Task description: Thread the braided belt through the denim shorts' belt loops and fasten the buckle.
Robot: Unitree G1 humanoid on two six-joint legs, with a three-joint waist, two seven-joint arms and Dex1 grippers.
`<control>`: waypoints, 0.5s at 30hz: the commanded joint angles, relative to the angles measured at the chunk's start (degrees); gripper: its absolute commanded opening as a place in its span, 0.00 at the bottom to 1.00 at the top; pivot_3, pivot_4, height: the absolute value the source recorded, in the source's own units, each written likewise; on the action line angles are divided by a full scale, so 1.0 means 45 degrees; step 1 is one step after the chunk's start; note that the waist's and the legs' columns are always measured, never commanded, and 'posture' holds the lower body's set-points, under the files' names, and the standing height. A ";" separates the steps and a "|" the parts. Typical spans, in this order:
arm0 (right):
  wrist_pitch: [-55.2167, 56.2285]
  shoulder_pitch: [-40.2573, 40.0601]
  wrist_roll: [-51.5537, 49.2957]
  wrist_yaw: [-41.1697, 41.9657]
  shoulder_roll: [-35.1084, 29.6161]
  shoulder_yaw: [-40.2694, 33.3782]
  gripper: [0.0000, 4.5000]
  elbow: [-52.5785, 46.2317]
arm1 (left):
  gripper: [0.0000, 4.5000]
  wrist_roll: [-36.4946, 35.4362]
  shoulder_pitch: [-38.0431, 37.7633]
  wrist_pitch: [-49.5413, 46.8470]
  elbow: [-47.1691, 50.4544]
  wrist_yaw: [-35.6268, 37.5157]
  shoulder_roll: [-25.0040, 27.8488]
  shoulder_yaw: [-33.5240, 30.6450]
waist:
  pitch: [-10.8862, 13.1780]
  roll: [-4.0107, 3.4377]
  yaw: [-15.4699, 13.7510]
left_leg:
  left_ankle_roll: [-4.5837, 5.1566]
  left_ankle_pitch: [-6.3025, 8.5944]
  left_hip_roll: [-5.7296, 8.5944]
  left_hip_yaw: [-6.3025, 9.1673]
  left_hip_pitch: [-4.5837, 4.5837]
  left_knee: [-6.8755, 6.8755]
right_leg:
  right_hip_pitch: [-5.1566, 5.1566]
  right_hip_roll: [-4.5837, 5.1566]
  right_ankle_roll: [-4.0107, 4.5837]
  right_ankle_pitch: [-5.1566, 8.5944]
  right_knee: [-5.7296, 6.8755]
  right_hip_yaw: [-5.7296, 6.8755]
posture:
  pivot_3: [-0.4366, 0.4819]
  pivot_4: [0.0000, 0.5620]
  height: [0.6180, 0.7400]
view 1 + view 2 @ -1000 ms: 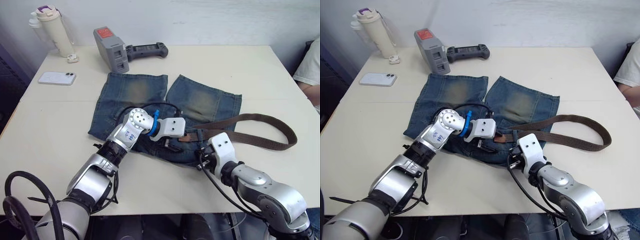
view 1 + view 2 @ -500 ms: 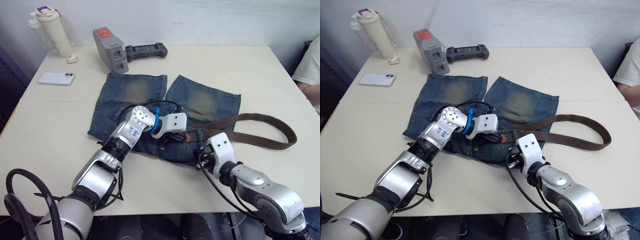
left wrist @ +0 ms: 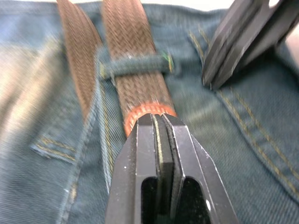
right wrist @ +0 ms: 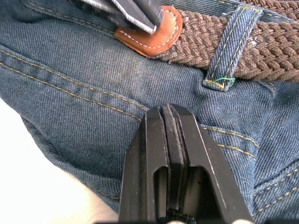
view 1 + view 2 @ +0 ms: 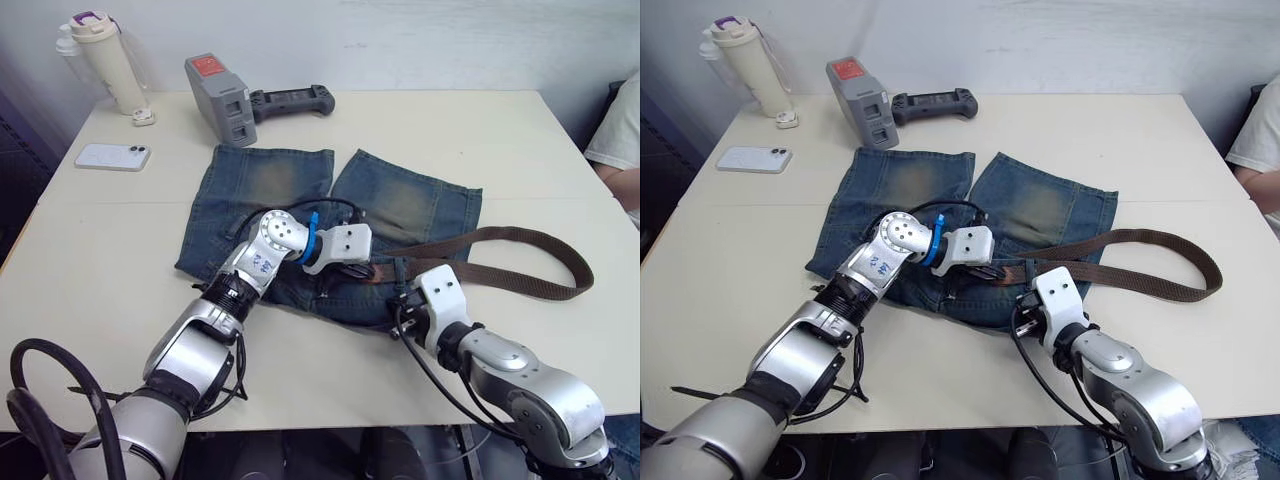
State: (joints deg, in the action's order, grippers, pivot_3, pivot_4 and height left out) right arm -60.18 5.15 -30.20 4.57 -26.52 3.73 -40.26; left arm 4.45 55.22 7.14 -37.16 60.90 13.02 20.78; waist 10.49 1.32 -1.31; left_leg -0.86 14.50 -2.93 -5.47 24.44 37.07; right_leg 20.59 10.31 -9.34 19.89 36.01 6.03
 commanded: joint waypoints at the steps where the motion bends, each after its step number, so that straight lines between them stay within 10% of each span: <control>1: -0.0010 -0.0010 0.0105 0.0124 0.0105 -0.0325 0.00 -0.0394 | 0.45 0.0354 -0.0053 0.1876 -0.0050 -0.0649 0.0285 -0.0162 | 0.0000 0.0000 0.0008 | 0.0000 0.0000 0.0000 -0.0001 0.0000 0.0001 | 0.0000 0.0000 0.0000 0.0000 -0.0001 0.0000 | 0.48 0.27 1.00; 4: -0.0025 -0.0010 0.0140 0.0150 0.0136 -0.0312 0.00 -0.0388 | 0.74 0.0450 -0.0200 0.2506 -0.0220 -0.0827 0.0336 -0.0114 | 0.0000 0.0000 -0.0005 | 0.0000 0.0000 0.0000 -0.0001 0.0000 0.0001 | -0.0001 0.0000 0.0000 0.0000 0.0000 0.0000 | 0.48 0.27 1.00; 15: -0.0039 0.0068 0.0389 0.0234 0.0239 -0.0291 0.00 -0.0342 | 0.74 0.3447 -0.0121 0.6539 -0.2030 -0.4325 0.0526 0.0994 | 0.0000 0.0000 -0.0006 | 0.0001 0.0001 0.0001 -0.0001 0.0001 0.0001 | -0.0001 0.0001 0.0000 0.0000 -0.0001 0.0001 | 0.48 0.27 1.00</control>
State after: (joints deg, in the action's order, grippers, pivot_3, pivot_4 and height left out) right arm -60.26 5.36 -28.91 5.39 -25.77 3.40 -40.26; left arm 16.30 53.57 33.74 -44.70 44.94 14.59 23.83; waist 10.49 1.32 -1.33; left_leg -0.86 14.50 -2.93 -5.47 24.45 37.07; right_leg 20.59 10.31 -9.34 19.89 36.00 6.03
